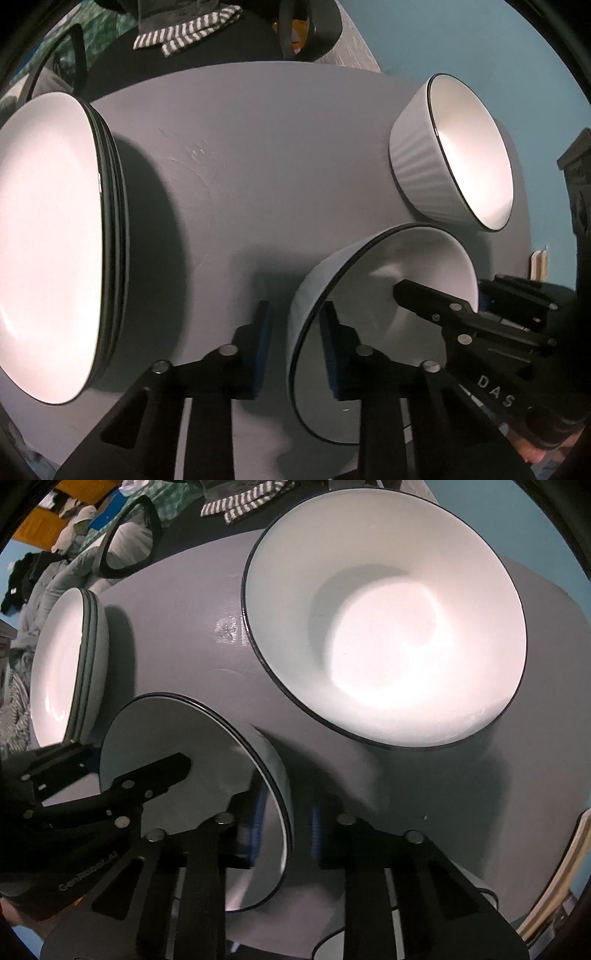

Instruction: Organize plates and bowls

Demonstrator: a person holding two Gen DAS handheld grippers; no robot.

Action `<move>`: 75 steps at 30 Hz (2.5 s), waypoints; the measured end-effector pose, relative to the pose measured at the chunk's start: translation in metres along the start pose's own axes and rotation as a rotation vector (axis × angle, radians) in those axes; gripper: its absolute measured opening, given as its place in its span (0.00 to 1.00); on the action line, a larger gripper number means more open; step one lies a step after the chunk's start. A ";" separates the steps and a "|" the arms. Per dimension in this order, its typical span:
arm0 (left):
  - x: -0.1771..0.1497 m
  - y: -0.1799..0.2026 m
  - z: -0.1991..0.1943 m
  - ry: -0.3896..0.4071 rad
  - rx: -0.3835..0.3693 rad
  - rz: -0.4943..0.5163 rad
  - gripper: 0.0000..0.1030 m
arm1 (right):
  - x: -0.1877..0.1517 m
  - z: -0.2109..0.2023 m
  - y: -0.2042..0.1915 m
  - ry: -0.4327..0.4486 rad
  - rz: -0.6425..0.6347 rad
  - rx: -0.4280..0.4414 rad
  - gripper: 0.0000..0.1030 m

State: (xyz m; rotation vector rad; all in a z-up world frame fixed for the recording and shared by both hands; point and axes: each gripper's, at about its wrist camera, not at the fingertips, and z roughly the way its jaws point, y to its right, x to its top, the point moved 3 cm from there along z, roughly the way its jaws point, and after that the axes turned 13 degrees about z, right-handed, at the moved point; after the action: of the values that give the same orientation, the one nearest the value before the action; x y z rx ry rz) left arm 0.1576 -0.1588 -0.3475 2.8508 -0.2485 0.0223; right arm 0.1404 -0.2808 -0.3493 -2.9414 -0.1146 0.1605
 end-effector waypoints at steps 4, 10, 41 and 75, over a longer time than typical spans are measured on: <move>-0.005 0.000 0.003 -0.012 0.003 -0.014 0.17 | -0.001 0.006 -0.008 0.002 0.002 -0.001 0.12; -0.016 -0.001 0.007 -0.021 0.007 -0.068 0.16 | -0.002 0.008 -0.006 -0.008 0.030 0.000 0.10; 0.014 0.026 -0.035 0.108 0.015 0.062 0.16 | 0.007 -0.075 -0.009 0.127 0.066 -0.031 0.08; 0.080 0.040 0.014 0.049 0.074 0.125 0.16 | 0.089 -0.061 0.041 0.062 0.119 -0.039 0.11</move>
State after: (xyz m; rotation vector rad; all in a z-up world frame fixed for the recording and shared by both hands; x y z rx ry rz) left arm 0.2294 -0.2138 -0.3464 2.8994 -0.4233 0.1286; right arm 0.2380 -0.3245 -0.3071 -2.9894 0.0670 0.0850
